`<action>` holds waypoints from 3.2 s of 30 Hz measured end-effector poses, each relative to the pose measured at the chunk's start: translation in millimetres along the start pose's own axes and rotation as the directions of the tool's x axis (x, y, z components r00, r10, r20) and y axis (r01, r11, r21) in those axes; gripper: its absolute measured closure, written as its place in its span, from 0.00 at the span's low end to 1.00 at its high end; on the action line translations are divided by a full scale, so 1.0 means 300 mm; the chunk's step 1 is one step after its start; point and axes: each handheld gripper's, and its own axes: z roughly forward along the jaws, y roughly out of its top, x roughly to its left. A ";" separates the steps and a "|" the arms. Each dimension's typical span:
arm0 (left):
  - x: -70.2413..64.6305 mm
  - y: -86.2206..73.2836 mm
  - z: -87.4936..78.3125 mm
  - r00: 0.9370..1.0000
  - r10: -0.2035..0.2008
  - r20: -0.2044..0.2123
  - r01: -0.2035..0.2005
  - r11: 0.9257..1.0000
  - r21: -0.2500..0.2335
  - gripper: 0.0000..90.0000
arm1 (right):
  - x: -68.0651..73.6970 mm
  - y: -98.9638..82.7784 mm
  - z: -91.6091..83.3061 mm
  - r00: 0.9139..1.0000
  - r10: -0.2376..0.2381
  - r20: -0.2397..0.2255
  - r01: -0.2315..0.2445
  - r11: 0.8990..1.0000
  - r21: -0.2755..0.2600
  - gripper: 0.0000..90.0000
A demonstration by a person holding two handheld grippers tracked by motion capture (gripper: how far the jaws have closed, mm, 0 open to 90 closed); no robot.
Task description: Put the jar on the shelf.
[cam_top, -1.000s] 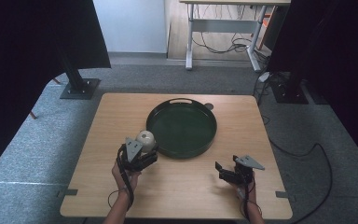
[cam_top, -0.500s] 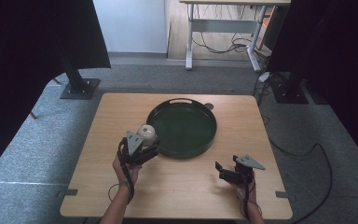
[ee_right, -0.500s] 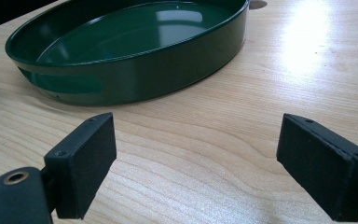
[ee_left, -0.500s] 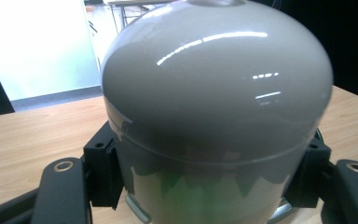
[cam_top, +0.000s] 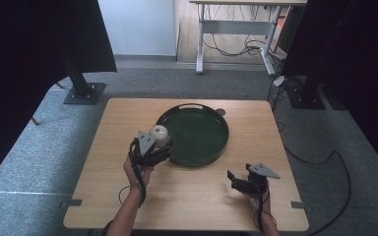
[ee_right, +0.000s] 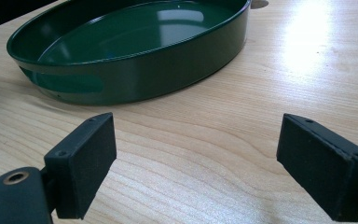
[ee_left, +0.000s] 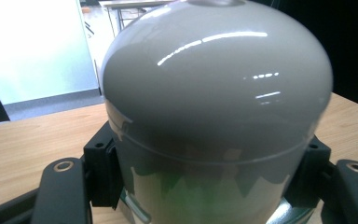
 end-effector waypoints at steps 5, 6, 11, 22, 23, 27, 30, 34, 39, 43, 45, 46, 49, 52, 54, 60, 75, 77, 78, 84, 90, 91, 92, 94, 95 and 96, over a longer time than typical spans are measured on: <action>-0.001 0.013 0.023 1.000 0.002 0.006 -0.002 1.000 0.005 0.33 | -0.001 0.000 0.000 1.000 0.004 -0.002 -0.004 1.000 -0.001 0.13; -0.001 0.017 0.026 1.000 0.002 0.006 -0.002 1.000 0.002 0.33 | -0.001 0.000 0.000 1.000 0.003 -0.002 -0.003 1.000 -0.001 0.13; -0.003 0.037 0.041 1.000 0.008 0.010 -0.008 1.000 -0.010 0.33 | 0.000 0.000 -0.001 1.000 0.000 -0.001 0.000 1.000 -0.003 0.13; -0.011 0.047 0.086 1.000 0.018 0.018 -0.018 1.000 -0.005 0.33 | 0.001 0.000 0.000 1.000 -0.004 -0.003 0.004 1.000 -0.002 0.13; -0.012 0.046 0.090 1.000 0.018 0.018 -0.017 1.000 -0.003 0.33 | 0.001 -0.001 -0.001 1.000 -0.005 -0.002 0.005 1.000 -0.003 0.13; -0.020 0.045 0.108 1.000 0.021 0.021 -0.021 1.000 0.001 0.33 | 0.002 -0.001 -0.002 1.000 -0.006 0.001 0.006 1.000 -0.005 0.13; -0.022 0.047 0.122 0.999 0.029 0.020 -0.029 1.000 0.003 0.33 | 0.003 -0.001 -0.002 1.000 -0.008 0.000 0.008 1.000 -0.006 0.13; -0.022 0.047 0.146 0.999 0.026 0.025 -0.026 1.000 0.007 0.33 | 0.001 -0.001 -0.002 1.000 -0.003 -0.004 0.003 1.000 -0.005 0.13; -0.032 0.044 0.175 0.999 0.044 0.026 -0.044 0.999 0.005 0.33 | 0.001 0.000 0.001 1.000 -0.005 -0.008 0.005 1.000 0.004 0.13; -0.040 0.047 0.197 0.998 0.049 0.032 -0.050 0.999 0.005 0.33 | 0.003 0.000 0.001 1.000 -0.010 -0.004 0.010 1.000 0.003 0.13; -0.044 0.051 0.208 0.998 0.057 0.036 -0.058 0.998 0.007 0.33 | 0.003 0.000 0.000 1.000 -0.009 -0.004 0.009 1.000 0.002 0.13; -0.048 0.052 0.214 0.997 0.062 0.037 -0.062 0.998 0.007 0.33 | 0.003 0.000 0.000 1.000 -0.010 -0.004 0.010 1.000 0.002 0.13; -0.060 0.055 0.235 0.996 0.076 0.040 -0.077 0.997 0.014 0.33 | 0.004 0.000 0.000 1.000 -0.011 0.000 0.011 1.000 0.001 0.13; -0.067 0.058 0.254 0.996 0.079 0.044 -0.080 0.997 0.018 0.33 | 0.003 0.000 0.001 1.000 -0.010 -0.004 0.010 1.000 0.002 0.13; -0.069 0.058 0.267 0.996 0.073 0.043 -0.074 0.997 0.019 0.33 | 0.003 0.000 0.001 1.000 -0.009 -0.006 0.009 1.000 0.003 0.13; -0.074 0.050 0.308 0.997 0.052 0.050 -0.054 0.998 0.041 0.33 | 0.003 0.000 0.001 1.000 -0.012 -0.007 0.012 1.000 0.003 0.13; -0.093 0.038 0.382 0.998 0.050 0.043 -0.054 0.996 0.073 0.33 | 0.006 0.000 0.001 1.000 -0.019 -0.005 0.019 1.000 0.004 0.13; -0.097 0.032 0.391 0.998 0.052 0.041 -0.055 0.995 0.081 0.32 | 0.006 0.000 0.001 1.000 -0.019 -0.006 0.019 1.000 0.003 0.13; -0.100 0.028 0.396 0.998 0.055 0.043 -0.059 0.995 0.085 0.33 | 0.006 0.000 0.001 1.000 -0.019 -0.006 0.019 1.000 0.004 0.13; -0.116 0.015 0.421 0.996 0.070 0.052 -0.075 0.992 0.105 0.33 | 0.007 0.000 0.002 1.000 -0.025 -0.006 0.025 1.000 0.008 0.13; -0.118 -0.001 0.444 0.997 0.062 0.050 -0.068 0.989 0.130 0.32 | 0.007 0.000 0.001 1.000 -0.023 -0.006 0.023 1.000 0.007 0.13; -0.115 -0.006 0.448 0.997 0.054 0.052 -0.060 0.989 0.133 0.32 | 0.007 0.000 0.001 1.000 -0.023 -0.006 0.023 1.000 0.008 0.13; -0.112 -0.010 0.452 0.997 0.049 0.054 -0.056 0.989 0.138 0.32 | 0.008 0.000 0.002 1.000 -0.024 -0.006 0.024 1.000 0.008 0.13; -0.107 -0.020 0.459 0.998 0.043 0.046 -0.049 0.987 0.150 0.32 | 0.007 0.000 0.002 1.000 -0.022 -0.009 0.022 1.000 0.008 0.13; -0.103 -0.022 0.459 0.998 0.034 0.047 -0.041 0.989 0.143 0.32 | 0.006 0.000 0.001 1.000 -0.017 -0.010 0.017 1.000 0.008 0.13; -0.099 -0.022 0.459 0.999 0.027 0.044 -0.033 0.988 0.148 0.32 | 0.004 0.000 0.001 1.000 -0.013 -0.011 0.013 1.000 0.008 0.13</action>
